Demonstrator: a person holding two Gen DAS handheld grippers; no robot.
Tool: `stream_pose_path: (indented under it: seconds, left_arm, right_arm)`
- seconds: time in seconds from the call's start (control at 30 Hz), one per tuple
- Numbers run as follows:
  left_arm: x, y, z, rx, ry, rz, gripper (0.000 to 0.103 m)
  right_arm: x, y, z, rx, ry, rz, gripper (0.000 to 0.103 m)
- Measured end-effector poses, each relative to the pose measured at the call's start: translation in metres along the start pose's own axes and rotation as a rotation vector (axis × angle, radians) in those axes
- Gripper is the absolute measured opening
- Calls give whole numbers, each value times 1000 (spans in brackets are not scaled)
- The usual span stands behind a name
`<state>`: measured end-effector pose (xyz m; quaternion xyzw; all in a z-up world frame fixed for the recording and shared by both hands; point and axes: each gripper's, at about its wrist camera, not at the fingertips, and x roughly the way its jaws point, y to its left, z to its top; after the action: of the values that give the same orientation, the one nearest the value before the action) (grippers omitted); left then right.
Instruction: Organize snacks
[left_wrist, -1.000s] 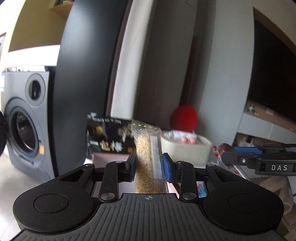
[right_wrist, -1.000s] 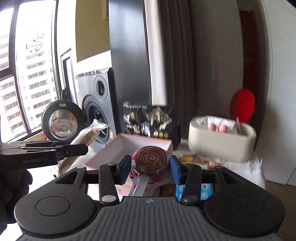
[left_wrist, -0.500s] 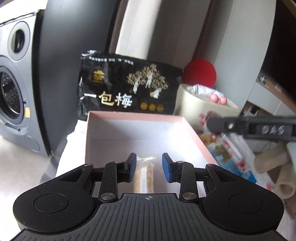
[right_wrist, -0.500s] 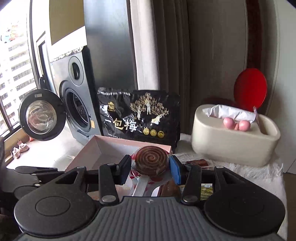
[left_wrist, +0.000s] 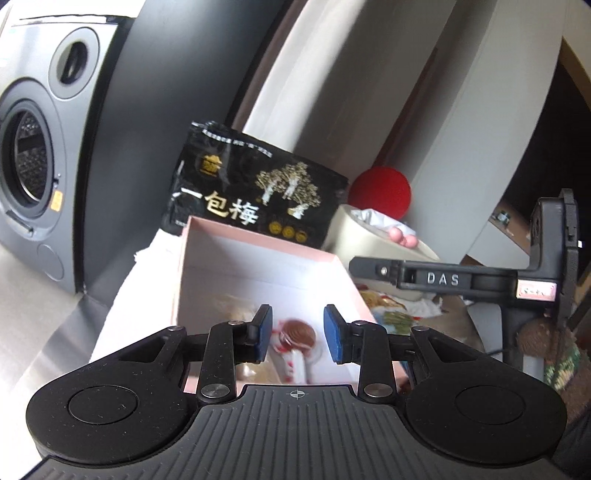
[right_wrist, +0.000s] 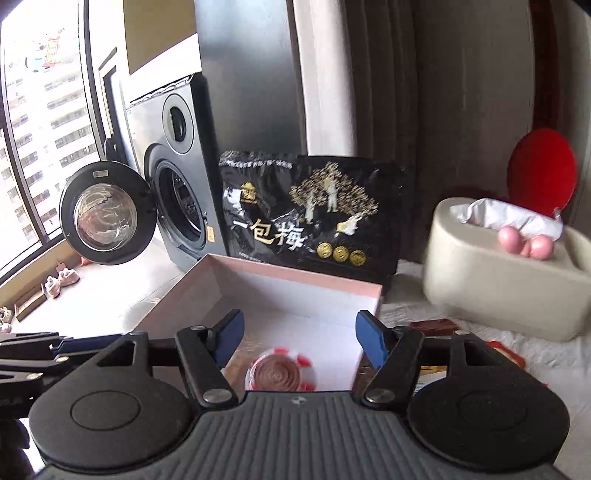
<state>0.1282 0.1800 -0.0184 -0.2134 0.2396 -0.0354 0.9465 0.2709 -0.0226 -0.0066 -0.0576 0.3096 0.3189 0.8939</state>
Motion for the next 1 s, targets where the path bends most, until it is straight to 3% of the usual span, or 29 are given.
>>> stream_pose_path:
  seconds: [0.1, 0.23, 0.4, 0.5, 0.6, 0.7, 0.77, 1.0]
  left_arm:
    - [-1, -18, -20, 41, 43, -78, 34]
    - [14, -36, -42, 69, 125, -110, 34]
    - [25, -50, -63, 99, 177, -129, 34]
    - [30, -50, -71, 91, 205, -96, 34]
    - [28, -49, -77, 78, 224, -80, 34]
    - [27, -49, -79, 63, 236, -79, 34]
    - [24, -52, -81, 54, 241, -85, 34]
    - [20, -70, -92, 65, 271, -127, 34]
  right_arm:
    - [-14, -41, -5, 53, 6, -90, 77]
    - [-10, -90, -23, 198, 95, -162, 79]
    - [8, -96, -56, 208, 214, -114, 79]
    - [5, -90, -70, 219, 187, -83, 86]
    - [-7, -84, -79, 205, 186, -65, 86]
    - [-28, -79, -89, 190, 180, -58, 71]
    - [-44, -79, -96, 213, 188, -31, 53]
    - [-84, -58, -134, 231, 242, 71, 34]
